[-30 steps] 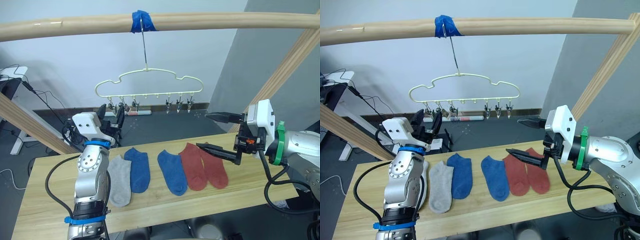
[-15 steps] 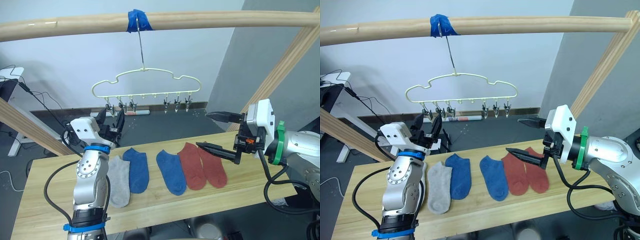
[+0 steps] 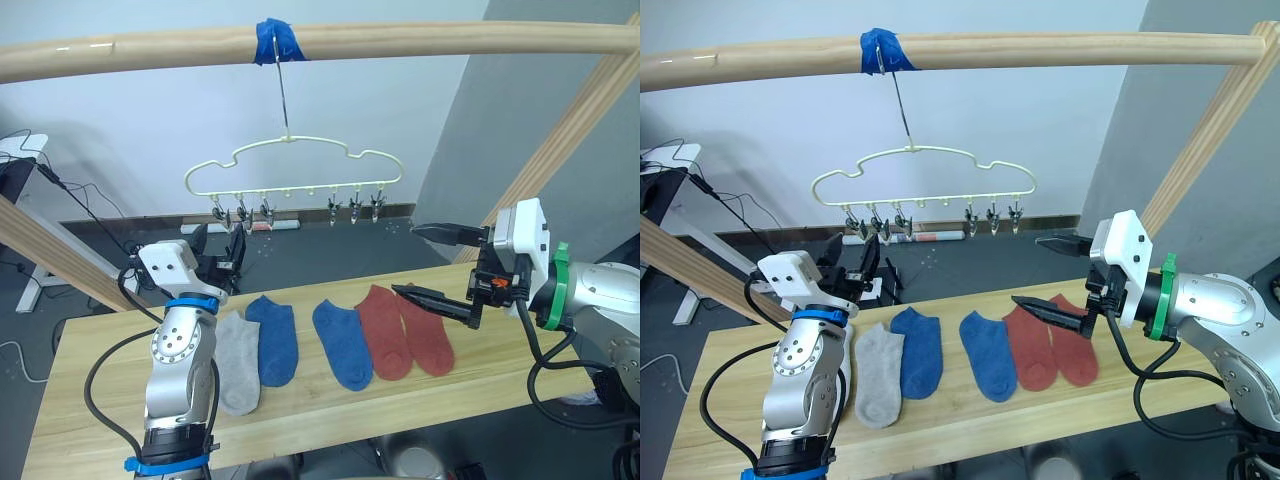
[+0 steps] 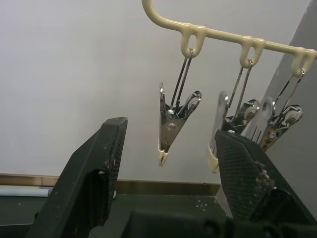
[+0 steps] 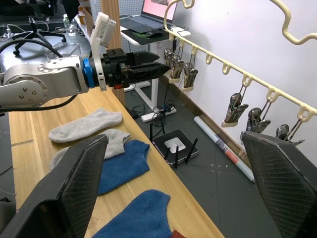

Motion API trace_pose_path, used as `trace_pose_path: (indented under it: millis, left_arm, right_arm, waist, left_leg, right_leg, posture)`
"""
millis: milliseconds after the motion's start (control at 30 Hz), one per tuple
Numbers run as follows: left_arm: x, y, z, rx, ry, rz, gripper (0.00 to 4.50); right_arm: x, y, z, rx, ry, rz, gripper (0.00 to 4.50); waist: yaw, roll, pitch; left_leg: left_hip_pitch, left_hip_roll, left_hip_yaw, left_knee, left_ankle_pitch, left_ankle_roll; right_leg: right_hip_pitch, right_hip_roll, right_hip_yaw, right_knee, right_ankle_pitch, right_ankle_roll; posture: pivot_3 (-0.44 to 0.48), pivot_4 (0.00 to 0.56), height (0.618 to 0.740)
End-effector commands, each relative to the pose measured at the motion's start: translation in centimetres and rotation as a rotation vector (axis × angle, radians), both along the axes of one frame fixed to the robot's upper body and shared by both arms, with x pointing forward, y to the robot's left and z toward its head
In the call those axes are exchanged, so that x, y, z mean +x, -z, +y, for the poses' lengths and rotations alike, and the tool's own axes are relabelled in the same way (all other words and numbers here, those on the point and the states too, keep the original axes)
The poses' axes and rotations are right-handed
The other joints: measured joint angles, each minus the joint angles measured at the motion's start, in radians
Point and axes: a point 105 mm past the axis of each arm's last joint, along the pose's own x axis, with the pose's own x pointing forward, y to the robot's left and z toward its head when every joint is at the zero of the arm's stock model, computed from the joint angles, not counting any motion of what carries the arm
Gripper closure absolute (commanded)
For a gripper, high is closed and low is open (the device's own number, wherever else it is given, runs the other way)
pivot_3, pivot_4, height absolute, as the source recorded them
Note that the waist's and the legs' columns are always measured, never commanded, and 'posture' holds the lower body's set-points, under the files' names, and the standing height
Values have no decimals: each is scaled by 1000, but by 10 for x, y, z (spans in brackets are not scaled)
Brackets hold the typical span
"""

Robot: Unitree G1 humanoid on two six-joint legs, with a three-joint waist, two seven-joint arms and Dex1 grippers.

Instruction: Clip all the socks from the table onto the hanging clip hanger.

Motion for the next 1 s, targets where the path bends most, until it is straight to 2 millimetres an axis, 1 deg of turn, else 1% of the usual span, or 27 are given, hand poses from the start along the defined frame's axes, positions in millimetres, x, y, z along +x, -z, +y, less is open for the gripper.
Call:
trace_pose_path:
  millis: [33, 67, 167, 200, 600, 1000]
  left_arm:
    - [-1, -16, -1, 15, -1, -59, 1378]
    - [0, -17, -1, 15, -2, -61, 1378]
    - [1, -19, -1, 15, -2, -68, 1973]
    - [2, -20, 0, 24, -7, -69, 2244]
    - [4, -22, 4, 34, -31, -72, 2244]
    - [5, -27, 6, 42, -48, -87, 2244]
  right_arm:
    - [-5, -4, 4, 6, -20, -30, 0]
    - [-5, -4, 4, 6, -20, -30, 0]
    - [-5, -4, 4, 8, -21, -29, 0]
    - [-5, -3, 4, 7, -20, -29, 0]
    - [-4, -2, 4, 5, -21, -26, 0]
    - [-6, -7, 9, 31, -53, -9, 0]
  waist:
    - [0, 0, 0]
    - [0, 0, 0]
    - [0, 0, 0]
    - [0, 0, 0]
    - [0, 0, 0]
    - [0, 0, 0]
  left_leg:
    - [0, 0, 0, 0, 0, 0]
    - [0, 0, 0, 0, 0, 0]
    - [0, 0, 0, 0, 0, 0]
    - [0, 0, 0, 0, 0, 0]
    - [-1, 0, 0, 0, 0, 0]
    - [-2, 0, 0, 0, 0, 0]
  right_leg:
    - [0, 0, 0, 0, 0, 0]
    - [0, 0, 0, 0, 0, 0]
    - [0, 0, 0, 0, 0, 0]
    - [0, 0, 0, 0, 0, 0]
    - [-1, 0, 0, 0, 0, 0]
    - [-2, 0, 0, 0, 0, 0]
  posture:
    - [-341, 214, 714]
    - [-341, 214, 714]
    - [-337, 213, 714]
    - [-337, 213, 714]
    - [-333, 213, 714]
    - [-331, 214, 714]
